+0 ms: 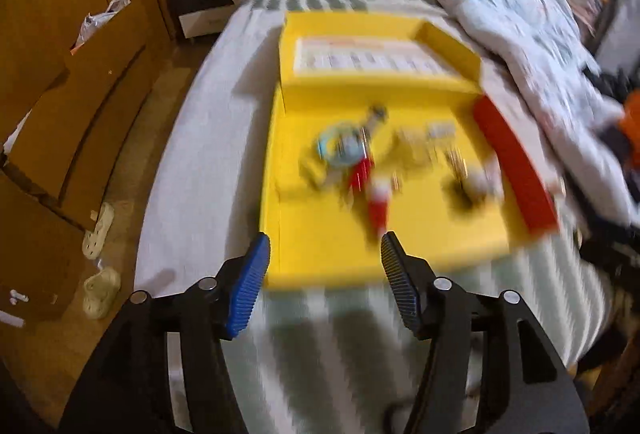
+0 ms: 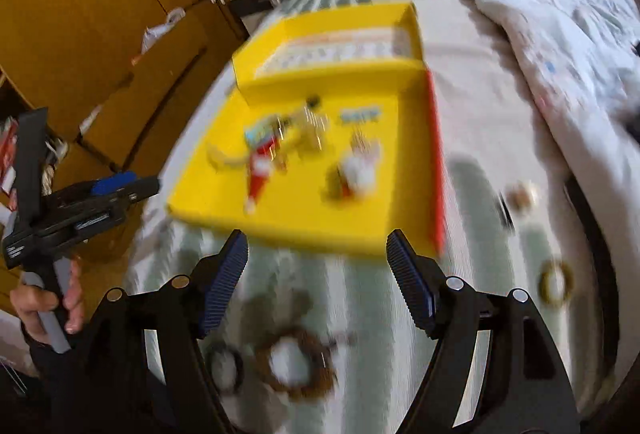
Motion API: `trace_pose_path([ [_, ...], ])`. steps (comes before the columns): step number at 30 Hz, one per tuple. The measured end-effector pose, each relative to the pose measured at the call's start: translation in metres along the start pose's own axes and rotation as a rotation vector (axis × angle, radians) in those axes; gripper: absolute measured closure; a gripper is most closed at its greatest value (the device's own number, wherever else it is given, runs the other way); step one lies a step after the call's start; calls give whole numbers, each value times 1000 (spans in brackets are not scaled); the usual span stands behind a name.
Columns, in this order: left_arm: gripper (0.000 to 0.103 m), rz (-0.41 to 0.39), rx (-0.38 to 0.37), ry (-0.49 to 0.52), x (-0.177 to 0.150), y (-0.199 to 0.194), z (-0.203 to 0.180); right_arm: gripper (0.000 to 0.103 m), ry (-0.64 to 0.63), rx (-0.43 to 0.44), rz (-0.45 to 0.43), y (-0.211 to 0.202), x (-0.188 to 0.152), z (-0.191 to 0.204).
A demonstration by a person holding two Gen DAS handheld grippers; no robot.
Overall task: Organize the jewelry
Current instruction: 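Grasp the black bead bracelet with the left tool while the right tool grasps the brown bead bracelet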
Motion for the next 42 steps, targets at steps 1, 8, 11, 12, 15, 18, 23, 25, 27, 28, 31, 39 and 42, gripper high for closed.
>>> trace_pose_path([
  [1, 45, 20, -6, 5, -12, -2, -2, 29, -10, -7, 16, -3, -11, 1],
  [8, 45, 177, -47, 13, -111, -6, -20, 29, -16, -39, 149, 6, -86, 5],
  [11, 45, 194, -32, 17, -127, -5, -25, 29, -27, -62, 167, 13, -99, 10],
  [12, 45, 198, -27, 20, -130, -4, -27, 29, -32, -69, 177, 15, -103, 12],
  [15, 45, 209, -31, 24, -136, -5, -32, 29, -33, -78, 204, 21, -110, 16],
  [18, 45, 217, -22, 34, -141, -2, -36, 29, -53, -106, 210, 24, -114, 18],
  [23, 45, 220, -12, 42, -149, 5, -40, 29, -65, -126, 214, 30, -122, 20],
  [25, 45, 214, -2, 54, -149, 6, -43, 30, -71, -138, 215, 33, -123, 20],
  [27, 45, 210, 5, 58, -149, 7, -44, 32, -77, -150, 217, 36, -124, 20],
  [28, 45, 207, 7, 62, -149, 9, -46, 32, -85, -159, 219, 38, -125, 20],
  [31, 45, 198, 19, 71, -152, 9, -48, 34, -102, -180, 234, 45, -130, 21],
  [39, 44, 177, 26, 75, -157, 13, -61, 43, -127, -199, 245, 58, -138, 23],
  [42, 44, 175, 28, 77, -157, 13, -61, 47, -135, -216, 241, 60, -140, 22],
])
Point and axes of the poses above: each gripper's, at about its wrist camera, not at the fingertips, and y roughly the way its jaws point, z to its left, x to its top, the point moved 1 cm from there along y, roughly the way its jaws point, and after that the axes turned 15 degrees about -z, right-handed, at the moved point
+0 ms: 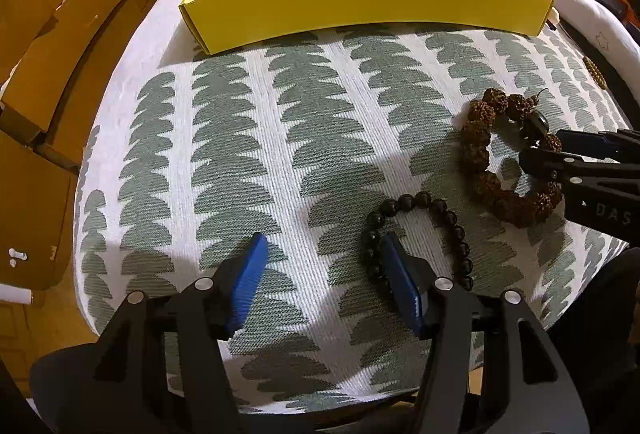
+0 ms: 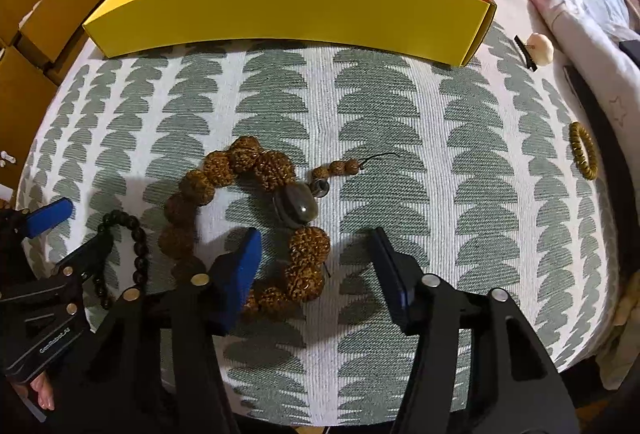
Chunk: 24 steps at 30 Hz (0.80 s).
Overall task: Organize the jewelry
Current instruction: 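Grasp the black bead bracelet with the left tool while the right tool grasps the brown bead bracelet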
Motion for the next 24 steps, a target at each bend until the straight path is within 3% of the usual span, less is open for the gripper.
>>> trace_pose_path([
  [10, 45, -11, 21, 16, -1, -1, -6, 47, -43, -29, -5, 8, -2, 7],
  [13, 54, -12, 17, 13, -3, -3, -7, 51, -49, -43, -7, 8, -5, 11],
  [17, 77, -7, -9, -2, -3, -6, -5, 71, -30, -49, -14, 1, -5, 6],
  [20, 89, -6, -39, -11, -5, -8, -5, 78, -20, -40, -17, 0, -6, 5],
  [24, 91, -1, -86, -42, -3, -10, -2, 82, 3, -15, -22, -4, -6, 3],
])
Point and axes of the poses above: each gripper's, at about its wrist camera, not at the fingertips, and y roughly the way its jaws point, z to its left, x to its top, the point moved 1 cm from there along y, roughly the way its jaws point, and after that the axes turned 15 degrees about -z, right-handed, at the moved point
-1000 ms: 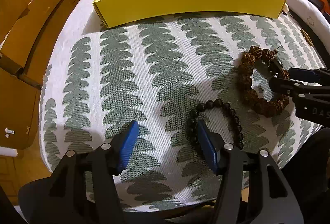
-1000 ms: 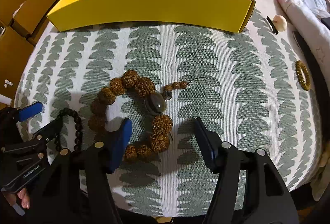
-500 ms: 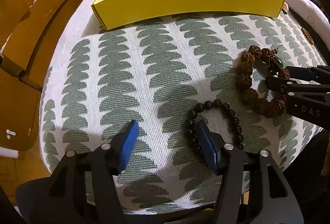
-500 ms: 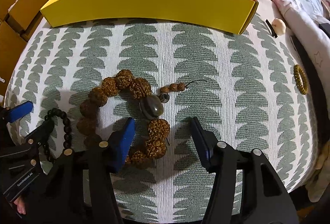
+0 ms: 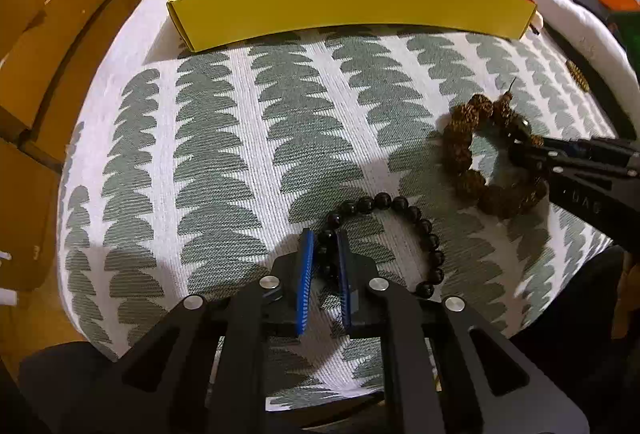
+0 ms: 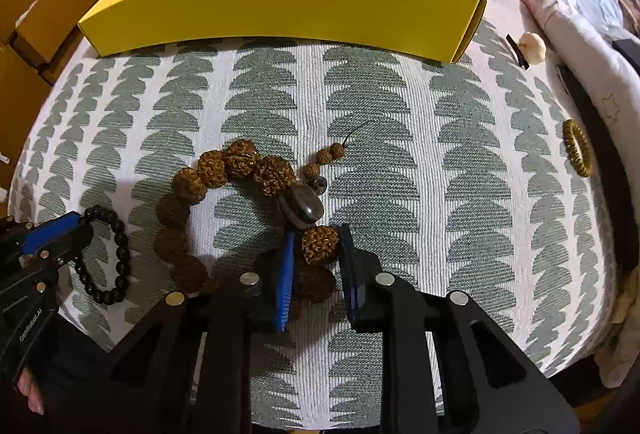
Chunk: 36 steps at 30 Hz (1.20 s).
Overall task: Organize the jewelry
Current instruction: 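Grasp the black bead bracelet with the left tool while the right tool grasps the brown bead bracelet, then carry both bead bracelets into the yellow box and open both tools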
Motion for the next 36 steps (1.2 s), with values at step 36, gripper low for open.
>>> trace_pose_path([
  [36, 93, -232, -173, -28, 97, -82, 6, 83, 38, 243, -232, -96, 107, -1],
])
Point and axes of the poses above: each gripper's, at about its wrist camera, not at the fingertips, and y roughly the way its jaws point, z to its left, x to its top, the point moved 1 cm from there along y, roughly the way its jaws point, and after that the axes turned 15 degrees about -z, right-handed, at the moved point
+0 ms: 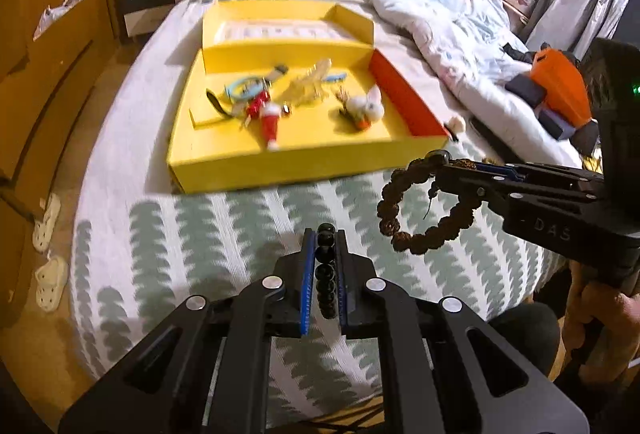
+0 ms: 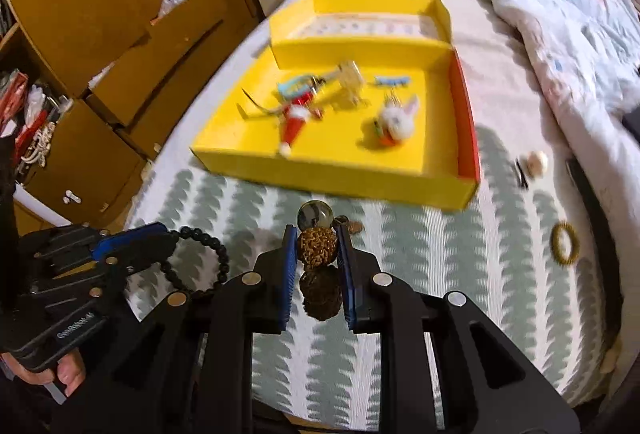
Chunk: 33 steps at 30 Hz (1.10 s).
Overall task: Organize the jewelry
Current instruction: 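Carry both bead bracelets into the yellow box and open both tools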
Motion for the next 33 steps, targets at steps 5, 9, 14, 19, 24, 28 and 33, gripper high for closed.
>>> trace_pose_path([
  [5, 93, -31, 21, 2, 33, 4, 9, 83, -13, 23, -37, 2, 41, 4],
  [9, 93, -37, 24, -11, 64, 18, 17, 83, -19, 30, -59, 14, 76, 4],
  [14, 93, -28, 46, -9, 90, 44, 24, 83, -21, 16, -50, 40, 103, -5],
  [19, 93, 7, 58, -11, 108, 79, 31, 83, 19, -8, -39, 66, 119, -33],
  [24, 93, 41, 56, -17, 121, 112, 37, 83, 47, -52, -20, 95, 134, -65],
  [28, 93, 71, 57, -21, 130, 139, 44, 83, 63, -80, -8, 115, 142, -85],
  [33, 93, 141, 31, -41, 139, 176, 51, 83, 77, -92, 26, 147, 146, -99],
])
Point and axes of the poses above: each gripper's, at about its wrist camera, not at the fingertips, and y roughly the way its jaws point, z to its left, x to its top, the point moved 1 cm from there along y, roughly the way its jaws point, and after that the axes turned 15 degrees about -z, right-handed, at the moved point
